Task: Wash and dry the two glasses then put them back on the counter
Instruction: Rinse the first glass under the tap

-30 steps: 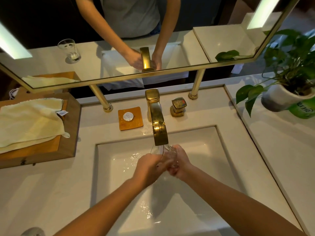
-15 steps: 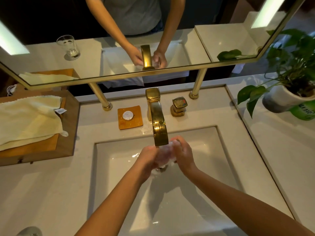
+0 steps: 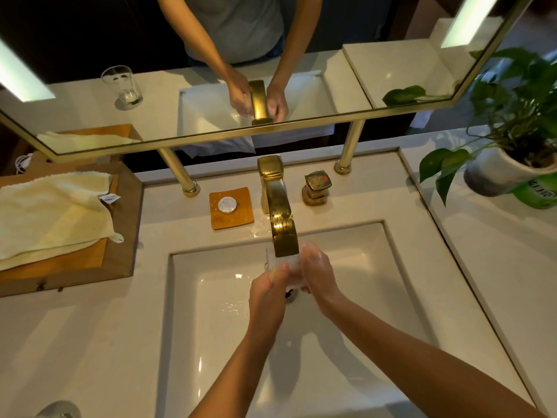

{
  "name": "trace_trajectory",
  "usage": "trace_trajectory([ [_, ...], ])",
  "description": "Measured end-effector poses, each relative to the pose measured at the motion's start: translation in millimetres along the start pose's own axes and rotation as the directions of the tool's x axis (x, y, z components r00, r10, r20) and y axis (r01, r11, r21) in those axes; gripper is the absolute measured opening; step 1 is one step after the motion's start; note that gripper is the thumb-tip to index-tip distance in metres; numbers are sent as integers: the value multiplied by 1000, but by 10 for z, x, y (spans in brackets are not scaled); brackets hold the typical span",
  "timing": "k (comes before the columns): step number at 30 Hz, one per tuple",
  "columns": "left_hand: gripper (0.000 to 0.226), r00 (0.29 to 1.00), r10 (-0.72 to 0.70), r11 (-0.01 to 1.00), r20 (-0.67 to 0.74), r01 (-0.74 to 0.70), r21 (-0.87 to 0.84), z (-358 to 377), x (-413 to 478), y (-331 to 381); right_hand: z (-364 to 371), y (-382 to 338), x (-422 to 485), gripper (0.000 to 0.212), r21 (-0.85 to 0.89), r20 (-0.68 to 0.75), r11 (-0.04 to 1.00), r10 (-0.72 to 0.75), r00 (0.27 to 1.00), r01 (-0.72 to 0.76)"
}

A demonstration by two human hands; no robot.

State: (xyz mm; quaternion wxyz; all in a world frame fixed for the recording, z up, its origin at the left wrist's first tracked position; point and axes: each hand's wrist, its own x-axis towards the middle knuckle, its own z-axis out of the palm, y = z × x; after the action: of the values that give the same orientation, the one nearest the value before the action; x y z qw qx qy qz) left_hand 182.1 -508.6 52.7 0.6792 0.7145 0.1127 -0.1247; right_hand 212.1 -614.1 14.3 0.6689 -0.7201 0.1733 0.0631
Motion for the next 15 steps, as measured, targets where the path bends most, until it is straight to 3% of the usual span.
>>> trace_trajectory([
  [2,41,985,-174,978,-9,171,-118,-15,59,29,-43,58,-10,47,-225,54,953,-198,979,205],
  [4,46,911,-412,892,6,404,-204,-78,144,54,-115,70,-29,43,-404,167,818,-373,913,409],
  [6,46,831,-547,799,101,554,-235,-134,164,81,-207,89,-27,39,-461,266,688,-496,827,561],
  [8,44,834,-524,804,172,551,-223,-144,148,52,-300,127,-32,46,-445,318,664,-511,799,602],
  [10,43,906,-382,902,183,409,-141,-152,131,2,-333,169,-60,59,-401,306,721,-475,825,565],
  [12,41,962,-169,986,214,167,26,-182,140,-29,-267,174,-94,69,-335,214,858,-332,919,389],
  [13,37,963,-37,988,268,-6,157,-196,159,-38,-239,104,-96,71,-233,168,958,-130,977,167],
  [14,32,935,75,932,347,-189,309,-202,178,-61,-221,39,-73,70,-67,162,986,164,973,-155],
  [15,31,898,142,836,417,-334,435,-211,189,-90,-207,11,-58,65,83,233,886,428,873,-456],
])
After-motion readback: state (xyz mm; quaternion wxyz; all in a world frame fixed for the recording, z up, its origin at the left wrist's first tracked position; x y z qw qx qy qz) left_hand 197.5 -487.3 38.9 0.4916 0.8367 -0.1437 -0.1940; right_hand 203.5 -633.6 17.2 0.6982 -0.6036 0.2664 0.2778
